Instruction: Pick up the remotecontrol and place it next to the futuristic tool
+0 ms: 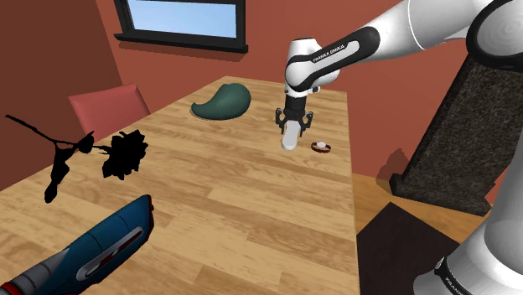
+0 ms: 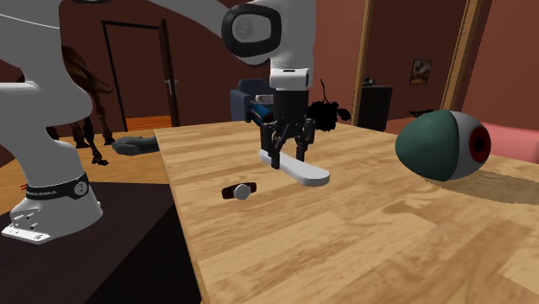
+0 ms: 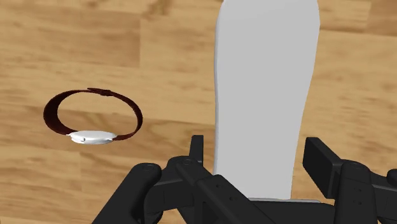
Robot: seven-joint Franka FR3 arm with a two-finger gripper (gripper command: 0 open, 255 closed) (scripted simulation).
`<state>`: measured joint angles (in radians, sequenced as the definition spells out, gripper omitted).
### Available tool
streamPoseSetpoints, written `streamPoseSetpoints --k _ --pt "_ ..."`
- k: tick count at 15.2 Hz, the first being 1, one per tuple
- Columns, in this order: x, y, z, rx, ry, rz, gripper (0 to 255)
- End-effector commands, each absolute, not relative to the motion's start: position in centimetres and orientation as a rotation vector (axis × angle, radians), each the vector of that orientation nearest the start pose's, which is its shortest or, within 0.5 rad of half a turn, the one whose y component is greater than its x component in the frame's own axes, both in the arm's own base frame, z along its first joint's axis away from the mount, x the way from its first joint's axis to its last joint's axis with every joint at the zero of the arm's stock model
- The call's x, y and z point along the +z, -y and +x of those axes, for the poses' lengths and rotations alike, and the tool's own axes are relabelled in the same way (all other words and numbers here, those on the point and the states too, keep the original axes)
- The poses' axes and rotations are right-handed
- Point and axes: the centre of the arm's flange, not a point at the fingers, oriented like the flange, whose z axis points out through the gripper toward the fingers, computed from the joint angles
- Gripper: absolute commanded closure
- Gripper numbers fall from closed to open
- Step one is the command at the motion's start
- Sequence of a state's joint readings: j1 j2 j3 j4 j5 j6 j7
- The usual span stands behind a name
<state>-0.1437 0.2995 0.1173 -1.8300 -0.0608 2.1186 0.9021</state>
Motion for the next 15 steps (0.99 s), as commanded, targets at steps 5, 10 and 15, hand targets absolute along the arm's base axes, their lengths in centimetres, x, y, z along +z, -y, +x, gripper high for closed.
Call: streamPoseSetpoints --k 5,10,15 --pt "40.2 2.4 62.7 0.000 -1.377 -2.845 255" --pt "42.9 2.4 62.7 0.000 -1.377 -2.845 255" --pt "45.5 2.4 62.7 0.000 -1.377 -2.845 255"
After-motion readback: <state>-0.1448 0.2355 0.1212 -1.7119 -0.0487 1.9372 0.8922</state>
